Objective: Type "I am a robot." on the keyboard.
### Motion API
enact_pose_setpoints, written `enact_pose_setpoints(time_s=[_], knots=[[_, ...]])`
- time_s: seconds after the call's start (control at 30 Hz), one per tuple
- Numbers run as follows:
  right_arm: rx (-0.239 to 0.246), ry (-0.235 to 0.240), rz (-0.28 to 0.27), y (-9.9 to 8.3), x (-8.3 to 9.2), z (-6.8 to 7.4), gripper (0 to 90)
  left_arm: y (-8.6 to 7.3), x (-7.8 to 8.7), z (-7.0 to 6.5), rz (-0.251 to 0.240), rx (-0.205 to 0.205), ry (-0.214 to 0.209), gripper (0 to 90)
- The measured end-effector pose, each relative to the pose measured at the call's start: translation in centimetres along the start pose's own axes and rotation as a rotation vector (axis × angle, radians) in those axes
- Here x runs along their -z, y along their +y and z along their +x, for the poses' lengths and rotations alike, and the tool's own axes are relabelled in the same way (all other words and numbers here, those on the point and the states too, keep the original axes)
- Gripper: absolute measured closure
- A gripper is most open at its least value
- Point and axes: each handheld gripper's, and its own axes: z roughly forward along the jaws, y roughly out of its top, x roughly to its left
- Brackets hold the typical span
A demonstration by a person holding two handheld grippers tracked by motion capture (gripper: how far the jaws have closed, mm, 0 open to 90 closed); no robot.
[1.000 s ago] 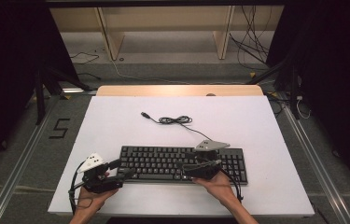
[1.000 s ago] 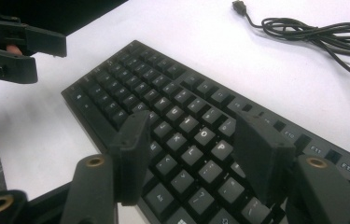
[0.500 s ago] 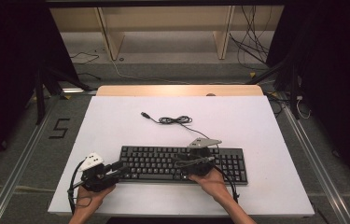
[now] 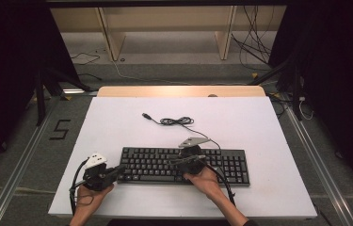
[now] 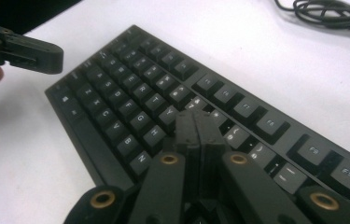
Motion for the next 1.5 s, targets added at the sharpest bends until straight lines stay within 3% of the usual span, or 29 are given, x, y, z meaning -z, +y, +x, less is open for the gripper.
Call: enact_pose_setpoints(time_s=[0.4,1.5], knots=[[0.001,-0.032,0.044,0.2,-1.5,-0.2,90.0,0.0,-0.5,0.4,0.036,0.005,0.01,88.9],[-0.01,-0.051,0.067,0.1,-2.3,-0.3,90.0,-0.1,-1.0,0.7,0.079,0.011,0.021,89.0]])
